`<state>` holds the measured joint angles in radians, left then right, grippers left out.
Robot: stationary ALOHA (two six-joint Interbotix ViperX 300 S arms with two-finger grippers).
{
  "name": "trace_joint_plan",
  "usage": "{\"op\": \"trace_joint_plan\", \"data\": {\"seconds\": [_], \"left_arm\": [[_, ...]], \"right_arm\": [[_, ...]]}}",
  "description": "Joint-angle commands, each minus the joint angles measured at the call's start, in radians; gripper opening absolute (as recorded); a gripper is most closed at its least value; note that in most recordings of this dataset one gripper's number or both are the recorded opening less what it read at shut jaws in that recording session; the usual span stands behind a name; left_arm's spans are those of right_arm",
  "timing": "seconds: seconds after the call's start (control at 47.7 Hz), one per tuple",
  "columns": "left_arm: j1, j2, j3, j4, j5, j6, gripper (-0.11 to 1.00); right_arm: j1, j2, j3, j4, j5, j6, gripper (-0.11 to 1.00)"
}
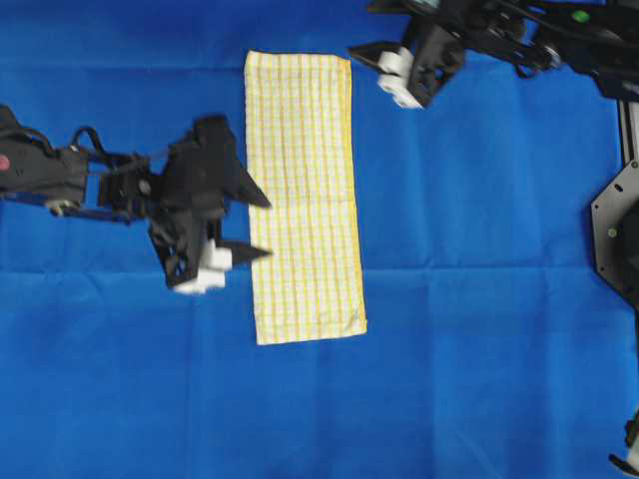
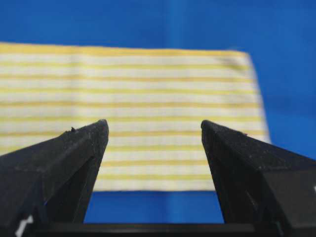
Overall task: Fold the yellow towel.
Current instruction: 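Release the strip and move both grippers to its top end corners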
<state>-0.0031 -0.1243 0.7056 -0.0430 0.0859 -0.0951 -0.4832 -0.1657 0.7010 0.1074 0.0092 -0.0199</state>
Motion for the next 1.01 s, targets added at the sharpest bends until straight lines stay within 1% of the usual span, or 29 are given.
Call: {"op": "trace_joint_plan", "data": {"seconds": [0.0, 0.147, 0.335, 0.524, 0.649, 0.775, 0.88, 0.984], "left_arm": [[0.046, -0.038, 0.009, 0.0, -0.029, 0.003, 0.69], [0.133, -0.063, 0.052, 0.002, -0.075, 0.006, 0.69], [0.229, -0.057, 0.077, 0.003, -0.143, 0.021, 0.69], [0.308, -0.011, 0.069, 0.003, -0.181, 0.058, 0.69], [0.373, 0.057, 0.063, 0.003, -0.221, 0.075, 0.7], [0.43, 0.127, 0.051, 0.003, -0.261, 0.081, 0.74], [0.466, 0.172, 0.035, 0.003, -0.287, 0.083, 0.78], [0.499, 0.215, 0.014, 0.003, -0.31, 0.083, 0.8]], "right_arm": [[0.002, -0.069, 0.037, 0.003, -0.04, 0.003, 0.72], [0.003, -0.112, 0.089, 0.012, -0.075, 0.003, 0.72], [-0.011, -0.074, 0.074, 0.012, -0.078, 0.003, 0.72], [-0.04, 0.049, 0.014, 0.012, -0.071, 0.003, 0.72], [-0.057, 0.143, -0.038, 0.014, -0.06, 0.003, 0.72], [-0.069, 0.232, -0.092, 0.014, -0.048, 0.003, 0.72], [-0.072, 0.29, -0.121, 0.017, -0.046, 0.003, 0.73], [-0.074, 0.337, -0.141, 0.026, -0.048, 0.005, 0.73]]}}
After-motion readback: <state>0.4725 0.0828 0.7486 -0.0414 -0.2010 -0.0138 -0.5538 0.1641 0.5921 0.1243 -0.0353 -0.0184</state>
